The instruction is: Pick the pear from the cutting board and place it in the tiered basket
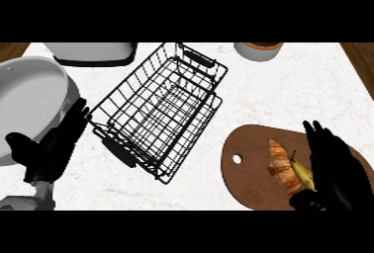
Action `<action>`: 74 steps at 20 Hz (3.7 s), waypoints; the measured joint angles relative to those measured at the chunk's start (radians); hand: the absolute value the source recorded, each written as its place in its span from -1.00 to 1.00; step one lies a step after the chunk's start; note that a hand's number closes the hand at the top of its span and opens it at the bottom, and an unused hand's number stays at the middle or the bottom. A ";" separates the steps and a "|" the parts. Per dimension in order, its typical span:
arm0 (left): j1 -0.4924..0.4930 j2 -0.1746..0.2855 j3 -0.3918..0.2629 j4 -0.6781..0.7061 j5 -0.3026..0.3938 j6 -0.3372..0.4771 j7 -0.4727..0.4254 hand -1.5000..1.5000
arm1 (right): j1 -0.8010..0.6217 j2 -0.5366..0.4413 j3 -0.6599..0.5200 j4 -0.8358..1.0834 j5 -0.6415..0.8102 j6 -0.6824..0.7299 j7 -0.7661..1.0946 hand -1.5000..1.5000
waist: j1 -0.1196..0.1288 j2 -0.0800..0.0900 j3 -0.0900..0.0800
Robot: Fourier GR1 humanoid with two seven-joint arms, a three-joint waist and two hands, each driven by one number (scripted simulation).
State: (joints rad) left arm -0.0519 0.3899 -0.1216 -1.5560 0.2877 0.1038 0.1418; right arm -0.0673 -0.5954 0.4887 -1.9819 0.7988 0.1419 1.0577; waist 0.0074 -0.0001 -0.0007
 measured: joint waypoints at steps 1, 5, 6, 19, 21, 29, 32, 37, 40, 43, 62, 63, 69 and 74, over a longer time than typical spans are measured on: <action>-0.002 -0.004 0.004 0.002 0.000 -0.002 0.004 0.00 | 0.010 0.006 -0.005 0.013 0.009 0.001 -0.004 -1.00 | -0.002 0.000 0.000; 0.009 -0.007 0.019 -0.036 -0.009 -0.005 0.035 0.00 | 0.028 0.053 -0.020 0.111 0.073 -0.022 -0.041 -1.00 | -0.004 0.000 0.001; 0.010 -0.012 0.023 -0.029 -0.015 -0.007 0.033 0.00 | 0.027 0.057 -0.035 0.137 0.080 -0.026 -0.057 -1.00 | -0.004 0.000 0.001; 0.026 -0.057 0.072 -0.032 -0.072 -0.060 0.039 0.00 | 0.065 0.110 -0.144 0.244 0.218 -0.077 -0.187 -1.00 | -0.007 -0.007 -0.007; 0.028 -0.064 0.074 -0.033 -0.079 -0.061 0.042 0.00 | 0.072 0.110 -0.157 0.238 0.200 -0.031 -0.186 1.00 | -0.008 -0.007 -0.007; -0.003 -0.077 0.095 -0.016 -0.083 -0.079 0.054 0.00 | 0.059 0.112 -0.170 0.310 0.175 0.045 -0.263 1.00 | -0.007 -0.011 -0.014; -0.002 -0.082 0.098 -0.014 -0.086 -0.086 0.056 0.00 | 0.064 0.110 -0.148 0.311 0.221 0.038 -0.277 1.00 | -0.007 -0.014 -0.018; -0.009 -0.084 0.113 -0.014 -0.093 -0.080 0.072 0.00 | 0.206 0.109 -0.127 0.172 0.219 0.023 -0.284 1.00 | -0.019 -0.017 -0.019; 0.011 -0.087 0.114 -0.017 -0.099 -0.086 0.053 0.00 | 0.321 0.112 -0.102 0.087 0.239 -0.033 -0.290 1.00 | -0.020 -0.016 -0.018; 0.001 -0.090 0.119 -0.021 -0.101 -0.083 0.067 0.00 | 0.429 0.103 -0.068 -0.006 0.308 -0.112 -0.290 1.00 | -0.025 -0.012 -0.011; -0.005 -0.101 0.130 -0.010 -0.112 -0.104 0.059 0.00 | 0.352 0.263 0.157 -0.432 0.501 -0.301 -0.277 1.00 | -0.014 -0.003 -0.002; -0.006 -0.101 0.129 -0.015 -0.111 -0.107 0.060 0.00 | 0.314 0.290 0.180 -0.431 0.508 -0.264 -0.255 1.00 | -0.010 -0.003 -0.002; -0.011 -0.106 0.127 -0.013 -0.113 -0.118 0.065 0.00 | 0.032 0.486 0.286 -0.408 0.567 -0.031 -0.101 1.00 | 0.003 -0.001 -0.003; -0.024 -0.110 0.131 -0.004 -0.116 -0.123 0.064 0.00 | -0.246 0.558 0.269 -0.277 0.514 0.015 0.001 1.00 | 0.014 0.001 -0.003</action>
State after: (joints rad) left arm -0.0764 0.2801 0.0093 -1.5598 0.1720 -0.0191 0.2061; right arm -0.3129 -0.0373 0.7577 -2.2594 1.3130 0.1571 1.0588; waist 0.0212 0.0011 -0.0037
